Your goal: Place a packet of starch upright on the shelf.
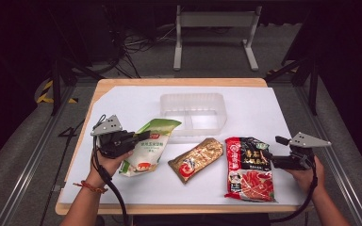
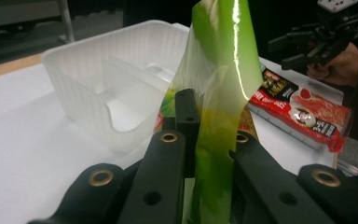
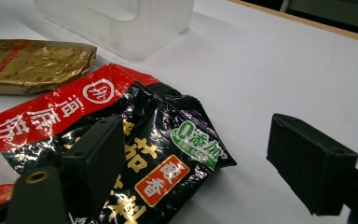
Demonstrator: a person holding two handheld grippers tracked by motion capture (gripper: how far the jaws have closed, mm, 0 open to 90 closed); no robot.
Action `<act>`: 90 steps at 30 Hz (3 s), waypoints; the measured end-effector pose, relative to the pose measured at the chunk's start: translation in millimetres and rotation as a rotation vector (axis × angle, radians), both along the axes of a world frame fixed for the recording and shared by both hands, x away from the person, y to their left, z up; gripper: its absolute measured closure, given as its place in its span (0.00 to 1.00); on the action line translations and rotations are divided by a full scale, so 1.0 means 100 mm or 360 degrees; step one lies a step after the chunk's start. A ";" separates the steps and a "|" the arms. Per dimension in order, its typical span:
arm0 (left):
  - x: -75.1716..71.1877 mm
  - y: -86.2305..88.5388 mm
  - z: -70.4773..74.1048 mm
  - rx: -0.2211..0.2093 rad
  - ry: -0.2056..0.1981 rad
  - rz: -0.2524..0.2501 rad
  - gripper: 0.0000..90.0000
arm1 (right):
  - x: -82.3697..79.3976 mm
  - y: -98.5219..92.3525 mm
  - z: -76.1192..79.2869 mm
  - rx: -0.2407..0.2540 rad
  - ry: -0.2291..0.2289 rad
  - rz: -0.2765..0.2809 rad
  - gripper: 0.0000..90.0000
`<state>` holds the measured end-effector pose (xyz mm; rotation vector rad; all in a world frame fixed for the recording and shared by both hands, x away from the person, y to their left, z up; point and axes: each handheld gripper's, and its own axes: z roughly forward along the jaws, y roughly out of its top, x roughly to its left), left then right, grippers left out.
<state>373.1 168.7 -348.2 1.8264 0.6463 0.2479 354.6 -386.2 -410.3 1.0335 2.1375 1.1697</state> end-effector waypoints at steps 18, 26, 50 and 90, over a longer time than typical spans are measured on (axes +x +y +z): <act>0.20 -0.28 0.42 -0.0155 -0.0130 -0.0043 1.00 | 0.00 -0.04 -0.01 -0.0014 -0.0027 -0.0015 0.22; 0.37 -0.44 0.52 -0.0142 -0.0159 -0.0028 1.00 | -0.01 -0.06 -0.02 -0.0022 -0.0025 -0.0023 0.22; 1.00 -0.70 0.53 -0.0155 -0.0109 0.0234 1.00 | -0.01 -0.03 -0.03 -0.0046 -0.0017 -0.0010 0.22; 1.67 -1.14 0.28 -0.0005 -0.0109 0.0584 0.99 | -0.02 -0.08 -0.04 -0.0018 -0.0008 -0.0011 0.22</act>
